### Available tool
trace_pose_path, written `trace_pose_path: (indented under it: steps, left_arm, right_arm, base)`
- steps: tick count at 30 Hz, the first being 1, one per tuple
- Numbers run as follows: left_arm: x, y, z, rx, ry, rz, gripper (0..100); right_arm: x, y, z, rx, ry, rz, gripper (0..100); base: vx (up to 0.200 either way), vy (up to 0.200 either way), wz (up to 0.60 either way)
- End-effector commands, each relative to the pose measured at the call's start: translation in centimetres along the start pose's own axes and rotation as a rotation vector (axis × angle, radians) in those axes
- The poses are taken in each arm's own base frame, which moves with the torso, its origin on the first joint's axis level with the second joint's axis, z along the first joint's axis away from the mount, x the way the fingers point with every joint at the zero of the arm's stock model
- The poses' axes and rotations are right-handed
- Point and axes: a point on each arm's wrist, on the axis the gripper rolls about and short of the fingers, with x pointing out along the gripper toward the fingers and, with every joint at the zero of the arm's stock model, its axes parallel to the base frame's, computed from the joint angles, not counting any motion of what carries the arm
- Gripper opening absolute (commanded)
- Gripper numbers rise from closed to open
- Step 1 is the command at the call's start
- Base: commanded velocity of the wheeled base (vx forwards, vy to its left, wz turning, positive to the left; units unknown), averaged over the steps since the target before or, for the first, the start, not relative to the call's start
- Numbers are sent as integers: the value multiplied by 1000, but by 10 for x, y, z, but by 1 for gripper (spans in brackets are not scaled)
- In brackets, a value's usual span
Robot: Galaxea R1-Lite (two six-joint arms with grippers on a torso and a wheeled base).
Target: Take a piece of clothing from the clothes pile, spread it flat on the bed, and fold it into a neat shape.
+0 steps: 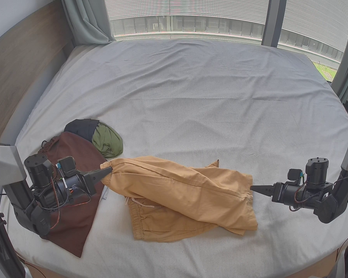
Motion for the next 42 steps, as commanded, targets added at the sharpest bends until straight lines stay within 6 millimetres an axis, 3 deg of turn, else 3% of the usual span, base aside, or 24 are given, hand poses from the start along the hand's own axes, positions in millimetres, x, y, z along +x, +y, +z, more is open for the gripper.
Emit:
trace_pose_path:
  steps: [1, 10, 29, 42]
  left_arm:
    - [0, 3, 1, 2, -8, 10, 0]
    - [0, 8, 3, 2, -17, 21, 0]
    - [0, 6, 4, 5, -18, 17, 0]
    - [1, 6, 2, 2, -13, 14, 0]
  right_arm:
    - [11, -7, -12, 22, 47, -10, 100]
    - [14, -8, -15, 31, 71, 13, 100]
    - [43, -11, -37, 81, 77, 63, 100]
    - [39, 4, -36, 83, 34, 122, 100]
  base:
    - [0, 0, 0]
    - [0, 0, 0]
    - [0, 0, 0]
    - [0, 0, 0]
